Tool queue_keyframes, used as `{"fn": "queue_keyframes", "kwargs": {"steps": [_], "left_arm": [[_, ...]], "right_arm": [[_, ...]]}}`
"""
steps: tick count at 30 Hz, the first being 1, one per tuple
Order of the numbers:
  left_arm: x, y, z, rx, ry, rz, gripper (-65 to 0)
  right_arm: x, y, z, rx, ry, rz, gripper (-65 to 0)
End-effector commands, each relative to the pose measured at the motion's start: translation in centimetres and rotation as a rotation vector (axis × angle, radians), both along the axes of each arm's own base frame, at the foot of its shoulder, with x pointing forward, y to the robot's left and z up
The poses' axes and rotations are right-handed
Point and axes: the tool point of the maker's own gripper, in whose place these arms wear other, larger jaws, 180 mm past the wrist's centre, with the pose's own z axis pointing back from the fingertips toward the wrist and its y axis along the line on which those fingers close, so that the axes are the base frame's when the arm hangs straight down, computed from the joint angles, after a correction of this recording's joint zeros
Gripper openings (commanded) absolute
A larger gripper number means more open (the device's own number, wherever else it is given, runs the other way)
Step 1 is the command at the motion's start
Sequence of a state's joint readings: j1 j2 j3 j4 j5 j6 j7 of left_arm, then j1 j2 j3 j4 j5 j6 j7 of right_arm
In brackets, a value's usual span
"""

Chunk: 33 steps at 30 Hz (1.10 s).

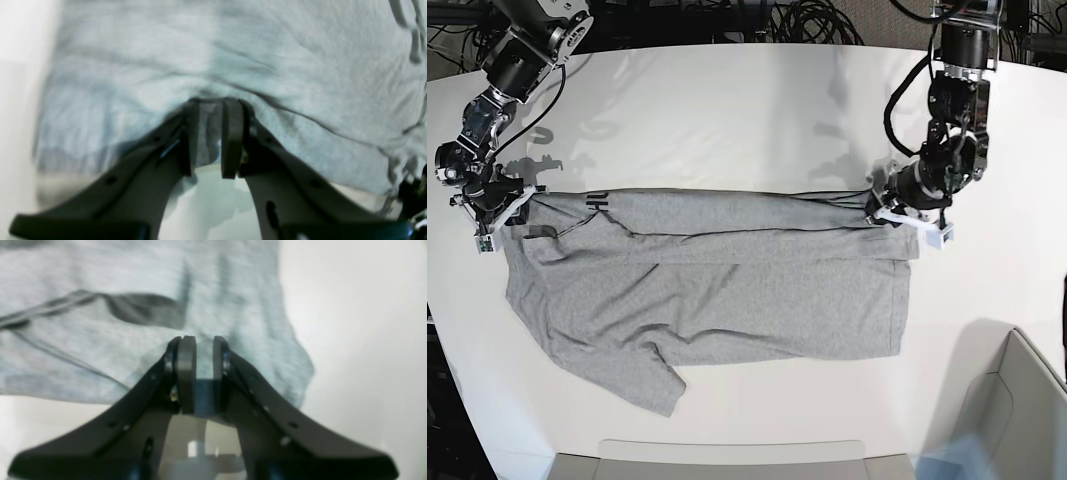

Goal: Fold the T-shirt properly
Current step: 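Release the folded edge and raise both grippers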

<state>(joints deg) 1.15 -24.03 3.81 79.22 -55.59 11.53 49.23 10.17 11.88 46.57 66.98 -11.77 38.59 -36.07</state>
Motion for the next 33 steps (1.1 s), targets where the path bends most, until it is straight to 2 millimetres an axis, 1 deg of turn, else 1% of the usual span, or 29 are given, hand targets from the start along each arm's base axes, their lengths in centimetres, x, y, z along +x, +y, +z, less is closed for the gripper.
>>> {"fn": "queue_keyframes", "kwargs": {"steps": [1,3,4,6,8,10,17,19,21,24,25,26,27,30,32,33], "left_arm": [[-2.2,3.1,-1.5,0.102,0.092,0.049,-51.4],[-3.0,3.0,-1.6,0.098,0.102,0.049,-51.4],[-3.5,2.8,-1.8,0.1,0.108,0.039,-51.4],[-4.7,2.3,-2.0,0.099,0.121,0.025,-51.4],[-6.1,2.1,-2.4,0.098,0.141,0.015,-51.4],[-7.3,1.9,-2.5,0.098,0.151,0.01,-51.4],[-12.0,0.5,-2.3,0.093,0.187,-0.041,-51.4],[-13.5,1.1,-2.2,0.112,0.212,-0.057,-51.4],[-14.9,1.7,-2.2,0.131,0.236,-0.074,-51.4],[-16.2,2.4,-1.5,0.162,0.247,-0.107,-51.4],[-16.3,2.4,-1.1,0.168,0.24,-0.12,-51.4],[-16.4,2.2,-0.6,0.169,0.229,-0.13,-51.4],[-16.1,2.0,0.1,0.171,0.205,-0.133,-51.4],[-14.8,2.3,2.6,0.179,0.125,-0.115,-51.4],[-13.8,2.2,3.9,0.185,0.08,-0.115,-51.4],[-13.6,2.1,4.3,0.186,0.068,-0.116,-51.4]], "right_arm": [[0.4,-1.7,1.6,-0.031,-0.036,-0.031,-56.1],[-0.1,-2.5,1.7,-0.039,-0.036,-0.05,-56.1],[-0.3,-2.6,1.6,-0.04,-0.032,-0.05,-56.1],[-1.7,-2.6,0.6,-0.046,0.002,-0.046,-56.1],[-2.5,-2.7,0.4,-0.059,0.014,-0.042,-56.1],[-4.1,-2.3,-0.6,-0.063,0.049,-0.014,-56.1],[-8.6,-2.5,-2.8,-0.08,0.143,-0.014,-56.1],[-9.9,-2.5,-2.9,-0.096,0.162,-0.008,-56.1],[-10.8,-1.8,-3.0,-0.102,0.167,0.0,-56.1],[-12.2,-0.9,-2.5,-0.128,0.164,0.015,-56.1],[-12.5,-0.6,-2.2,-0.138,0.159,0.02,-56.1],[-12.4,-0.3,-1.8,-0.144,0.145,0.023,-56.1],[-12.3,0.0,-1.4,-0.149,0.132,0.024,-56.1],[-11.5,0.6,0.2,-0.167,0.079,0.017,-56.1],[-10.6,0.7,2.1,-0.187,0.017,-0.009,-56.1],[-10.1,0.9,3.0,-0.193,-0.015,-0.018,-56.1]]}}
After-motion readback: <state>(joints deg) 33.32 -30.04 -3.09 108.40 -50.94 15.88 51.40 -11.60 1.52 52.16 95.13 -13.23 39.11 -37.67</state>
